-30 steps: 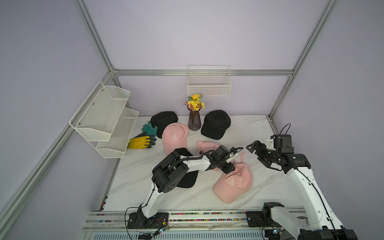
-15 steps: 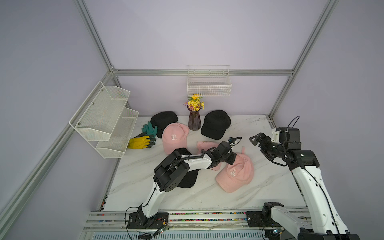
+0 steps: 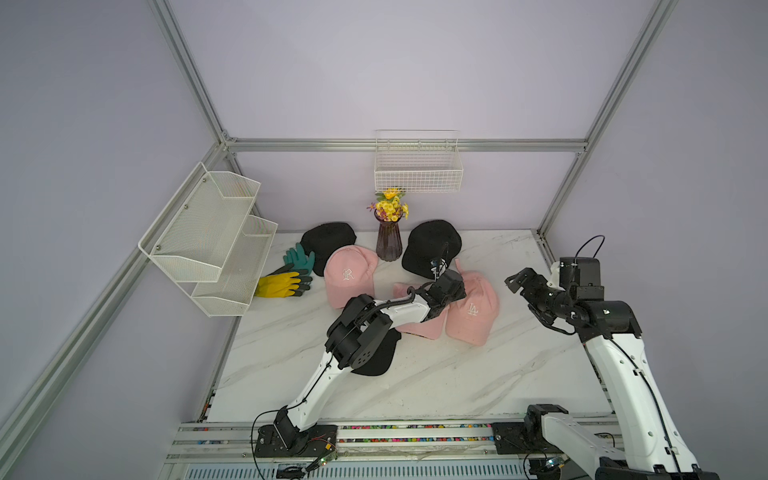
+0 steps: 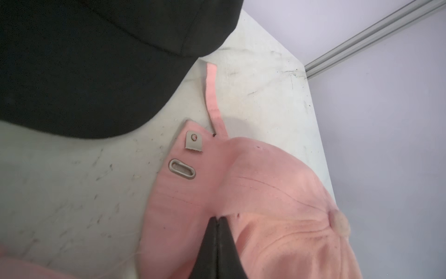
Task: Stack the baseball caps by color
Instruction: Place the baseball cap at the center of the board, then adjust the baseball cap at the center of the board.
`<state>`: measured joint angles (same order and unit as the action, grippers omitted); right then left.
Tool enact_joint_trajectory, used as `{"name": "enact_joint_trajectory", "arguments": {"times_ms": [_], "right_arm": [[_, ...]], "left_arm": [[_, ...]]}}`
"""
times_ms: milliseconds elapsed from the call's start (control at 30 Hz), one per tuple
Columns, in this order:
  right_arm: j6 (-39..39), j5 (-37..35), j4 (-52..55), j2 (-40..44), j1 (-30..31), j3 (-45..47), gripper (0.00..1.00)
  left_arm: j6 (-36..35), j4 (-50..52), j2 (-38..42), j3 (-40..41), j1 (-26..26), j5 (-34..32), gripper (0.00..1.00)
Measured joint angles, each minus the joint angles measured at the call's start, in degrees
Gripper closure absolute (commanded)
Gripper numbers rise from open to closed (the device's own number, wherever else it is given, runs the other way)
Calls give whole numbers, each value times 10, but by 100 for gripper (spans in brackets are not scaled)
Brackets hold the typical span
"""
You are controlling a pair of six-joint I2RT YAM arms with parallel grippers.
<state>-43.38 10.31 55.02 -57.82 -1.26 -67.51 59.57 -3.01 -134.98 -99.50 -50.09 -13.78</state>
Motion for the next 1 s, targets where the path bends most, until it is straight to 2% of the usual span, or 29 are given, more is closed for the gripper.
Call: {"name": "enact_joint_trajectory", "arguments": {"times_ms": [67, 133, 200, 233, 367, 500, 733, 900, 1000], "right_arm": [[-5, -4, 4, -3, 0, 0, 3], [-10, -4, 6, -8, 0, 0, 2], [-14, -2, 7, -13, 0, 1, 3], [-15, 0, 7, -15, 0, 1, 3], [-17, 5, 8, -15, 0, 3, 3], [-18, 10, 8, -8, 0, 6, 3], [-16, 19, 7, 3, 0, 23, 3], [-16, 34, 4, 2, 0, 37, 3], [-16, 40, 1, 1, 0, 39, 3]], "left_arm": [[15, 0, 5, 10, -12, -10, 92], [32, -3, 21, 38, -26, -15, 66], [50, -11, 39, 71, -38, -15, 52], [56, -15, 47, 85, -44, -14, 49], [48, -29, 80, 123, -56, -10, 44], [-4, -31, 136, 164, -51, -16, 42], [-108, 0, 264, 236, -47, -14, 48], [-103, 26, 301, 252, -54, 33, 49], [-81, 23, 290, 256, -68, 58, 50]]}}
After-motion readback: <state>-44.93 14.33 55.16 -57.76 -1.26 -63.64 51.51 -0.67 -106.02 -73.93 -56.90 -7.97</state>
